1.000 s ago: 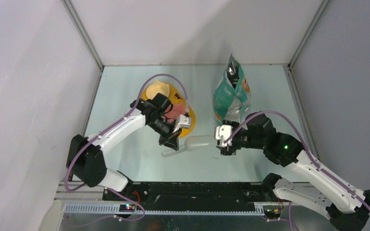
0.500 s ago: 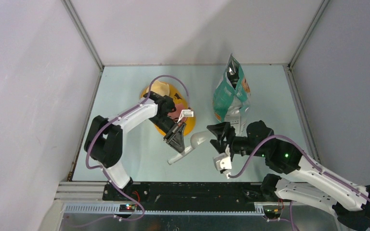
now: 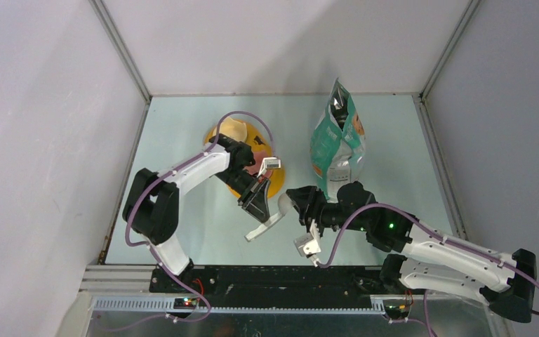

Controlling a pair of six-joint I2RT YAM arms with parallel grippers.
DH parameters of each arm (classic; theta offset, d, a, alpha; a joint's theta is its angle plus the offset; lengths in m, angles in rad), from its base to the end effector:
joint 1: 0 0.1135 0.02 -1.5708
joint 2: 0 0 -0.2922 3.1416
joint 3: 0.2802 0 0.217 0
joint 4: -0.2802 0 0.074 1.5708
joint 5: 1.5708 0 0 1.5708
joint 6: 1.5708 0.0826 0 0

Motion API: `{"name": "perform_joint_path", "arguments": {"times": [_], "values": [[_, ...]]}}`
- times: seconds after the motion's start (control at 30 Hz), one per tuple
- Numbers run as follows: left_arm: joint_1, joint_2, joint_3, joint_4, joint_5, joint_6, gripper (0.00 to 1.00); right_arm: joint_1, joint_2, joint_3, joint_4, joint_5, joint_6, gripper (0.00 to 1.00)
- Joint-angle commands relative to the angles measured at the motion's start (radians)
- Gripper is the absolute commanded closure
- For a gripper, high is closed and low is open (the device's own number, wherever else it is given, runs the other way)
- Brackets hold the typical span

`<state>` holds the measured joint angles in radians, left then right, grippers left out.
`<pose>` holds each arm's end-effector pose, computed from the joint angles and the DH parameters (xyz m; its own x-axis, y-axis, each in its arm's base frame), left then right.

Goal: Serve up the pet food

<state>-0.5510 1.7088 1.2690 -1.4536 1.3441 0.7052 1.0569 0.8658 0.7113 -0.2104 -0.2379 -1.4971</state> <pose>0.1667 -0.1969 0.2806 -0.7096 0.6071 -0.3576 0.4129 -0.0529 -0.9092 0.0765 0.1751 0.3082 0.9390 -0.3081 -0.1527 -0.2452 -0.2889 -0.9254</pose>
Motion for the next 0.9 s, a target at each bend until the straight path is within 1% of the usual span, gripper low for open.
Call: {"name": "perform_joint_path", "arguments": {"times": [0.0,0.13,0.23,0.3,0.33,0.37,0.4,0.43,0.47,0.5,0.53,0.57,0.6,0.67,0.7,0.73,0.77,0.8,0.83,0.87], "values": [[0.003,-0.022,-0.005,-0.011,0.064,-0.006,1.00,0.016,-0.004,0.000,0.081,0.016,-0.025,0.53],[0.004,-0.023,-0.007,-0.010,0.064,-0.007,1.00,0.023,-0.027,0.002,0.061,0.026,-0.037,0.52],[0.002,-0.021,-0.003,-0.015,0.068,-0.007,1.00,0.025,-0.014,0.002,0.108,0.062,-0.043,0.57],[0.000,-0.016,0.002,-0.022,0.070,-0.002,1.00,0.023,0.003,0.002,0.127,0.062,-0.054,0.63],[0.000,-0.013,0.007,-0.033,0.069,0.007,1.00,0.023,0.016,0.002,0.136,0.063,-0.060,0.72],[-0.002,-0.012,0.011,-0.037,0.063,0.012,1.00,0.022,0.022,0.002,0.137,0.059,-0.064,0.77],[-0.002,-0.011,0.019,-0.046,0.058,0.022,1.00,0.024,0.034,0.002,0.134,0.053,-0.074,0.87],[-0.004,-0.013,0.021,-0.048,0.050,0.026,1.00,0.023,0.039,0.002,0.131,0.051,-0.082,0.91],[-0.004,-0.016,0.024,-0.047,0.047,0.030,1.00,0.023,0.046,0.002,0.127,0.052,-0.081,0.99],[-0.004,-0.024,0.025,-0.041,0.040,0.026,0.91,0.024,0.049,0.002,0.127,0.055,-0.070,1.00],[-0.003,-0.029,0.024,-0.018,0.032,0.008,0.84,0.023,0.050,0.002,0.127,0.060,-0.060,1.00],[0.001,-0.045,0.022,0.010,0.015,-0.002,0.72,0.022,0.049,0.002,0.128,0.065,-0.029,1.00],[0.013,-0.052,0.022,0.018,0.009,-0.014,0.63,0.022,0.042,0.002,0.130,0.080,-0.006,1.00],[0.055,-0.077,0.026,0.019,0.014,0.014,0.54,0.022,0.023,0.005,0.120,0.114,0.082,1.00],[0.073,-0.089,0.030,0.006,0.028,0.047,0.53,0.022,0.017,0.017,0.105,0.126,0.159,1.00],[0.113,-0.093,0.036,-0.003,0.036,0.063,0.51,0.022,0.005,0.026,0.059,0.151,0.201,1.00],[0.134,-0.093,0.057,-0.039,0.039,0.112,0.50,0.023,-0.005,0.045,0.010,0.164,0.294,1.00],[0.176,-0.089,0.073,-0.064,0.048,0.142,0.49,0.023,-0.008,0.055,-0.010,0.192,0.343,1.00],[0.196,-0.079,0.107,-0.125,0.056,0.209,0.48,0.023,-0.009,0.074,-0.036,0.208,0.517,1.00],[0.233,-0.076,0.122,-0.139,0.078,0.218,0.46,0.020,-0.006,0.107,-0.052,0.246,0.649,1.00]]}}
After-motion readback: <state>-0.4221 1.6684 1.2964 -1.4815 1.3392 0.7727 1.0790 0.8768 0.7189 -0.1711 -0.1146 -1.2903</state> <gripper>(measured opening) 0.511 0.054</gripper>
